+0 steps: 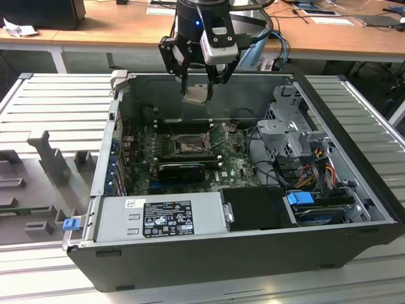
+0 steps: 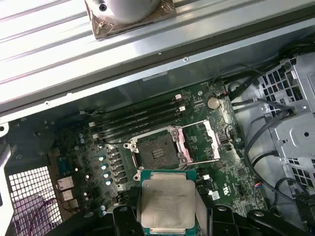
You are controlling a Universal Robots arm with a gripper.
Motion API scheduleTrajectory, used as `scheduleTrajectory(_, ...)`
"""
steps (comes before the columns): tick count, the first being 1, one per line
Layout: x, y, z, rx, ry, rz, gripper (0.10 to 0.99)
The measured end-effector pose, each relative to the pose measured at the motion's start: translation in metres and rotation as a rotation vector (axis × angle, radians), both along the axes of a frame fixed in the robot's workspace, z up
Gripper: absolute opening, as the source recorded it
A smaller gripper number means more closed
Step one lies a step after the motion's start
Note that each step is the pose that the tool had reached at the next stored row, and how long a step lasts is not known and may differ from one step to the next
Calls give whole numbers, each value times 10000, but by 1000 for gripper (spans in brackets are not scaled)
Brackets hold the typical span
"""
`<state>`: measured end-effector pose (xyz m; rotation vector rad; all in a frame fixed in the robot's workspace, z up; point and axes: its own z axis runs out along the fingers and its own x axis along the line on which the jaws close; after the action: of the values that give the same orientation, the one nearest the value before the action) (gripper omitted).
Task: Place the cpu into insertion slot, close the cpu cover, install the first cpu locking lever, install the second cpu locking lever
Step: 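Place the cpu into insertion slot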
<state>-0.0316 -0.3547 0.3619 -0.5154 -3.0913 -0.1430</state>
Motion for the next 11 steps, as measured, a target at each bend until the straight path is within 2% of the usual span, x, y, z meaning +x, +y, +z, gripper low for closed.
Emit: scheduleTrajectory(11, 0, 0, -2, 0, 0, -1036, 529)
